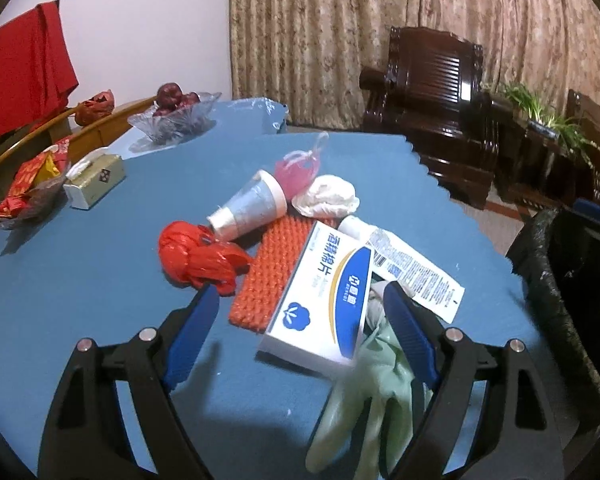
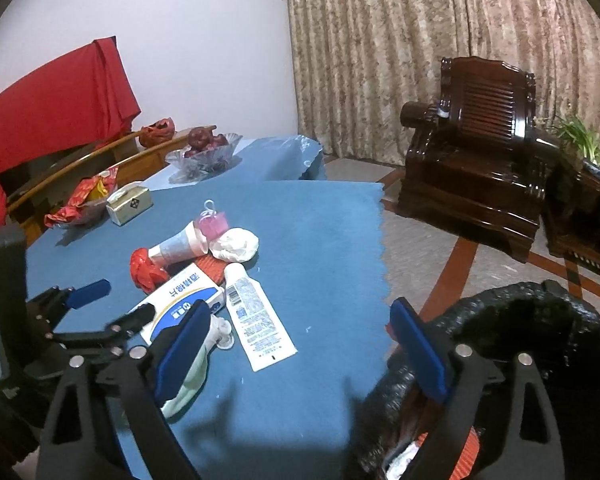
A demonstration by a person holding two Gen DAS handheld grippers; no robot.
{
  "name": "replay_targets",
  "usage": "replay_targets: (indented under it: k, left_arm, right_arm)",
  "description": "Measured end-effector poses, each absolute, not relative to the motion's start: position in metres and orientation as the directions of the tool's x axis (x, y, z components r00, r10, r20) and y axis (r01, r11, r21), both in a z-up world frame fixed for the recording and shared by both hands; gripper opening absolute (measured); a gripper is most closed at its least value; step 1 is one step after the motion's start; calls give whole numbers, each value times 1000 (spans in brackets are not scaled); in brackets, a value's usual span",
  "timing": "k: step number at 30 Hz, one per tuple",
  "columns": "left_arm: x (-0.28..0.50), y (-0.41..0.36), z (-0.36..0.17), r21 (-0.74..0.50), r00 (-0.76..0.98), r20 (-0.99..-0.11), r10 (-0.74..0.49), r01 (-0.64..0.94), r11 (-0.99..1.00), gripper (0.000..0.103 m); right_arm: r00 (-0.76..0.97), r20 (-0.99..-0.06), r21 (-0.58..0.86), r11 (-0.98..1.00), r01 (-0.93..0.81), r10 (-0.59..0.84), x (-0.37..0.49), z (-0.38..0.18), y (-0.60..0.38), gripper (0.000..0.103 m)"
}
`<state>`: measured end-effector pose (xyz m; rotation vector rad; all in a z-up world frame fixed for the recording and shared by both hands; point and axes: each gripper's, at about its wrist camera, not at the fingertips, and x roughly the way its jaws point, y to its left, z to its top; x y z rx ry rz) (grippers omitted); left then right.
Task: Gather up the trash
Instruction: 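Move both tools back over the table toward the alcohol pads box and glove, then grasp the alcohol pads box with the left tool while the right tool grasps the green glove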
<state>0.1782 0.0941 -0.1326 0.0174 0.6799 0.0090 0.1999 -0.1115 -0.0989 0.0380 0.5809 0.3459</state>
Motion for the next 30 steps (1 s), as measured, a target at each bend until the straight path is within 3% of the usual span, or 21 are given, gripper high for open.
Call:
replay_targets:
  k: [10, 15, 30]
  left_arm:
    - [197, 86, -158, 30, 728, -685, 5, 21, 999, 82]
    - [205, 90, -165, -6, 695, -719, -24, 28, 1000, 66]
    - [196, 115, -134, -74, 750, -661, -24, -34, 997, 57]
  right_arm:
    - [770, -527, 129, 929, -346, 360, 221, -101, -100, 87]
    - [764, -527, 131, 923, -361, 373, 227, -104, -93, 87]
    - [743, -539, 147, 913, -380, 396, 247, -107, -70, 86]
